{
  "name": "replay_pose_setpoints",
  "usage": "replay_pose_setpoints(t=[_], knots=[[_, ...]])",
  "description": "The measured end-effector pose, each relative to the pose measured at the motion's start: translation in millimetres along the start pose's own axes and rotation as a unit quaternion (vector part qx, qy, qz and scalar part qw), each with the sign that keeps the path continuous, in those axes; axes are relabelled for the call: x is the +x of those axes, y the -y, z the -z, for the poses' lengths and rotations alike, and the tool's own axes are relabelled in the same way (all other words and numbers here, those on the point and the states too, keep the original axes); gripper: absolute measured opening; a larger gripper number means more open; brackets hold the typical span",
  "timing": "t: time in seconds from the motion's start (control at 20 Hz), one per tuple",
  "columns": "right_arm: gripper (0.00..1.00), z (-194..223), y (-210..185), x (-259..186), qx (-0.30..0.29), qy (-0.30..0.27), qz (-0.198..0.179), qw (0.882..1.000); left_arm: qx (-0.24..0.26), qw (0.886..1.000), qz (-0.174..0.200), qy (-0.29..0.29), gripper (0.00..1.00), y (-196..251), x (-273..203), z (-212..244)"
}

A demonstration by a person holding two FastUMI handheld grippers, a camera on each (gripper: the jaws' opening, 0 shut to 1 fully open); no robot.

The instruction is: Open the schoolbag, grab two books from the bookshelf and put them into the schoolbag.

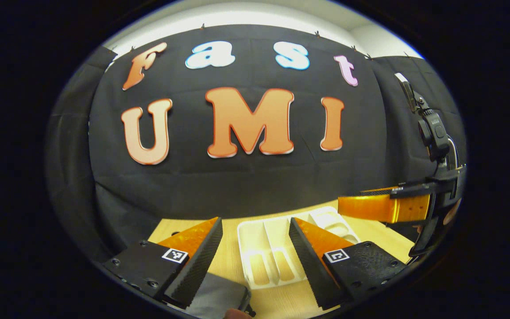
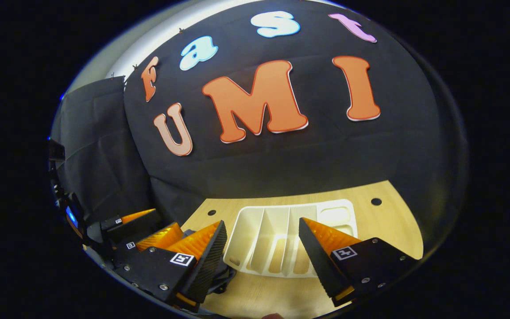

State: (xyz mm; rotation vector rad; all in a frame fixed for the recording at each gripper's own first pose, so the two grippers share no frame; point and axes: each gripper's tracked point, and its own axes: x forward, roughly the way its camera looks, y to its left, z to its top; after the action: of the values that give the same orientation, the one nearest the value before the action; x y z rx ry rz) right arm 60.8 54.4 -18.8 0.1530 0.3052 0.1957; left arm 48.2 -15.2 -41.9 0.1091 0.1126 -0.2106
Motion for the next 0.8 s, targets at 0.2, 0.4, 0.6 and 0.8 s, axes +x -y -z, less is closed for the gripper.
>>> replay_pose_setpoints(t=[0.2, 0.4, 0.6, 0.8], knots=[[0.98, -26, 11, -17, -0.026, 0.051, 0.020, 0.998, -0.016, 0.998, -0.007, 0.062, 0.95, 6, 5, -23], [0.97, -65, 24, -39, -0.069, 0.141, 0.059, 0.986, -0.035, 0.986, -0.001, 0.161, 0.95, 17, 7, -63], [1.00, -82, 30, -58, -0.086, 0.205, 0.087, 0.971, 0.002, 0.980, -0.017, 0.199, 0.94, 9, 9, -82], [0.97, -82, 30, -69, -0.091, 0.235, 0.104, 0.962, -0.027, 0.979, -0.024, 0.198, 0.94, 13, 4, -77]])
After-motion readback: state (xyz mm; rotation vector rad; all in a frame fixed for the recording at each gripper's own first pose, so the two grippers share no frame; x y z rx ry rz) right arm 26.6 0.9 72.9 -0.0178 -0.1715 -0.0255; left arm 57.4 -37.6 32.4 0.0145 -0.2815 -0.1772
